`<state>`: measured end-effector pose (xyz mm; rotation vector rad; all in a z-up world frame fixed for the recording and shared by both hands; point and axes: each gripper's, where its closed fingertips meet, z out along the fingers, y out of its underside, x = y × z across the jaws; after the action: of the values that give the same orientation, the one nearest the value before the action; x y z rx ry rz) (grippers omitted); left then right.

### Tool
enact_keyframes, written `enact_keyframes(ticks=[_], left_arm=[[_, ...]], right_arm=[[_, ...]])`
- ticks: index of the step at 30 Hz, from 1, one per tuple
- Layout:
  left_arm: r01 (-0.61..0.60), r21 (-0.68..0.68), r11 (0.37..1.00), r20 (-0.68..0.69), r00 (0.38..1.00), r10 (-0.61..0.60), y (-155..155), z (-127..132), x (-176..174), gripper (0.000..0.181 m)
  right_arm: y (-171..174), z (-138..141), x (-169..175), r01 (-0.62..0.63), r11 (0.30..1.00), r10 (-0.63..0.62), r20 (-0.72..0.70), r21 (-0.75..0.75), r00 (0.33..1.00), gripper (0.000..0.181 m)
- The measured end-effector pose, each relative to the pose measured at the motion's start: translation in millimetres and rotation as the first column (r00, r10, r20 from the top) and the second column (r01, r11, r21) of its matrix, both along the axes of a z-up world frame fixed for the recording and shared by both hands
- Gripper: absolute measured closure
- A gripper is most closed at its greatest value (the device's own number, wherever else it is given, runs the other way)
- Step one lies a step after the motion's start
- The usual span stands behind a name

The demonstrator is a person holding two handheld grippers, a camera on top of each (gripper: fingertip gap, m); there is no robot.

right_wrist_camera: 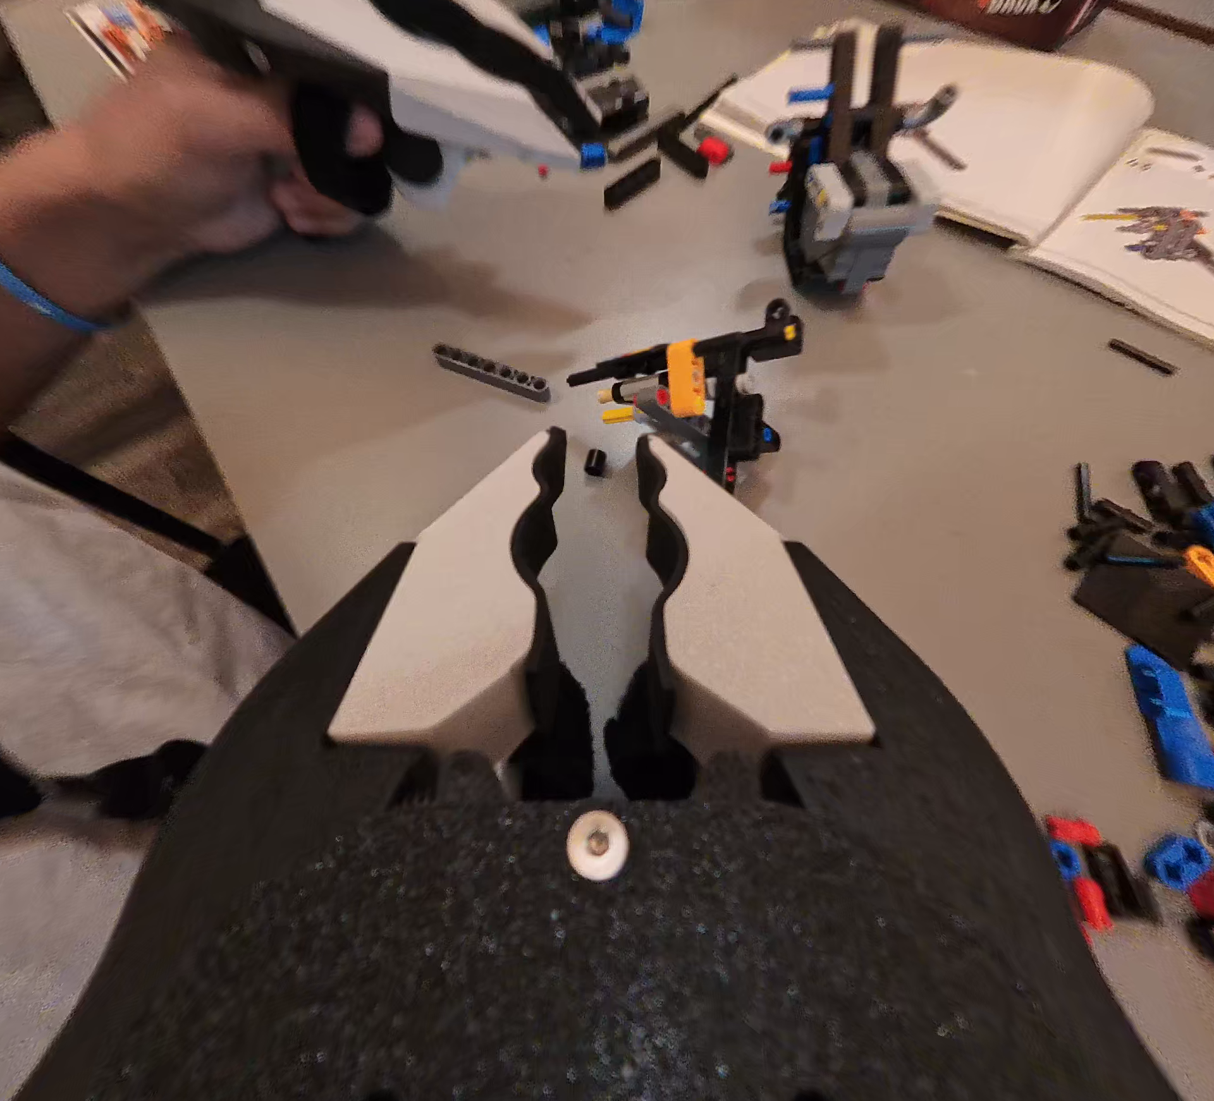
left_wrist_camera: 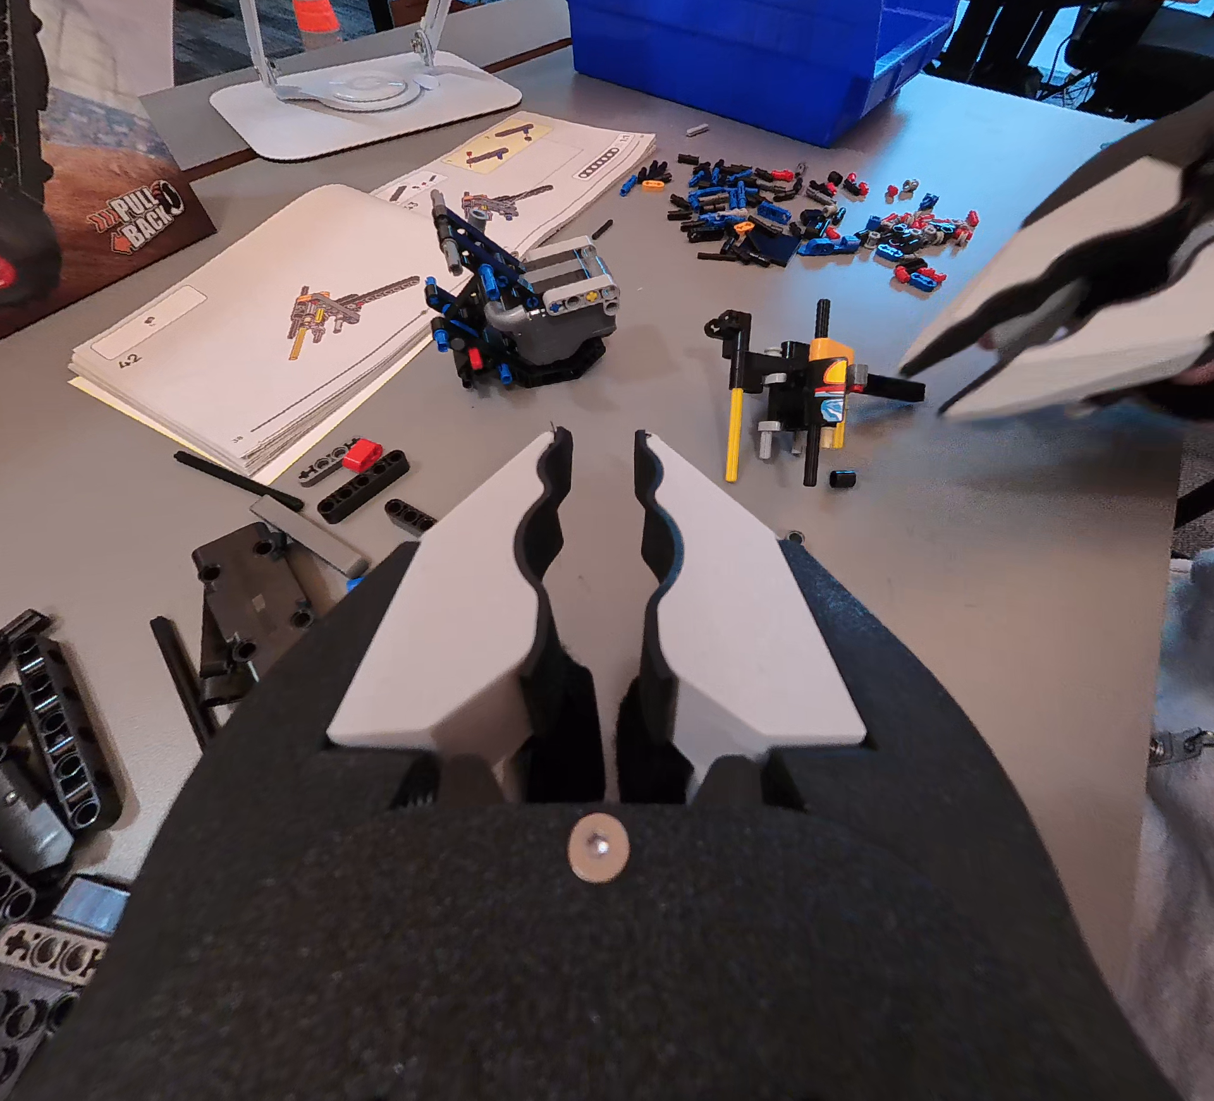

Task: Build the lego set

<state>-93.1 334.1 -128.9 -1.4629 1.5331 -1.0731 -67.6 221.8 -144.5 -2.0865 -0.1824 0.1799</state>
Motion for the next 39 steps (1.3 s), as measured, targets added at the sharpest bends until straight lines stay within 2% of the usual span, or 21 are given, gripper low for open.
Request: enact_keyframes(ticks=[1, 4, 8, 11, 19, 27, 31, 33, 35, 37, 39], left_arm=[[0.000, -0.002, 1.000, -0.002, 1.000, 0.000, 0, 0, 0, 0.164], [0.001, -0.004, 1.000, -0.011, 1.000, -0.001, 0, -2, 1, 0.164], [0.003, -0.002, 1.000, -0.021, 1.000, -0.003, 0, -3, 1, 0.164], [0.002, -0.003, 1.000, -0.026, 1.000, -0.002, 0, -4, 1, 0.164], [0.002, -0.011, 1.000, -0.023, 1.000, -0.002, 0, -3, 1, 0.164], [0.001, -0.010, 1.000, -0.019, 1.000, -0.001, 1, -3, 1, 0.164], [0.001, -0.011, 1.000, -0.016, 1.000, -0.001, 1, -2, 1, 0.164], [0.001, -0.009, 1.000, -0.015, 1.000, -0.001, 0, -2, 1, 0.164], [0.001, -0.007, 1.000, -0.013, 1.000, -0.001, 0, -2, 1, 0.164], [0.001, -0.003, 1.000, -0.010, 1.000, -0.002, 0, -2, 0, 0.164], [0.001, -0.002, 1.000, -0.008, 1.000, -0.001, 0, -1, 0, 0.164]], right_arm=[[-7, 8, 7, 0.016, 0.999, -0.015, -0.035, 0.033, 0.999, 0.160], [-37, 15, 58, 0.163, 0.985, -0.162, -0.038, 0.047, 0.986, 0.161], [-84, -10, 128, 0.358, 0.931, -0.352, 0.079, -0.067, 0.933, 0.163], [-96, -19, 139, 0.385, 0.918, -0.376, 0.102, -0.092, 0.921, 0.164], [-96, -42, 142, 0.369, 0.912, -0.341, 0.171, -0.178, 0.924, 0.168], [-96, -41, 141, 0.362, 0.915, -0.332, 0.178, -0.178, 0.926, 0.178], [-94, -27, 132, 0.352, 0.926, -0.330, 0.160, -0.138, 0.930, 0.178], [-82, -12, 108, 0.271, 0.959, -0.262, 0.100, -0.087, 0.960, 0.178], [-66, -1, 70, 0.133, 0.990, -0.131, 0.034, -0.052, 0.991, 0.177], [-52, -1, 33, 0.008, 0.999, -0.008, 0.016, -0.044, 1.000, 0.177], [-39, -9, 9, -0.048, 0.997, 0.050, 0.032, -0.063, 0.998, 0.177]])
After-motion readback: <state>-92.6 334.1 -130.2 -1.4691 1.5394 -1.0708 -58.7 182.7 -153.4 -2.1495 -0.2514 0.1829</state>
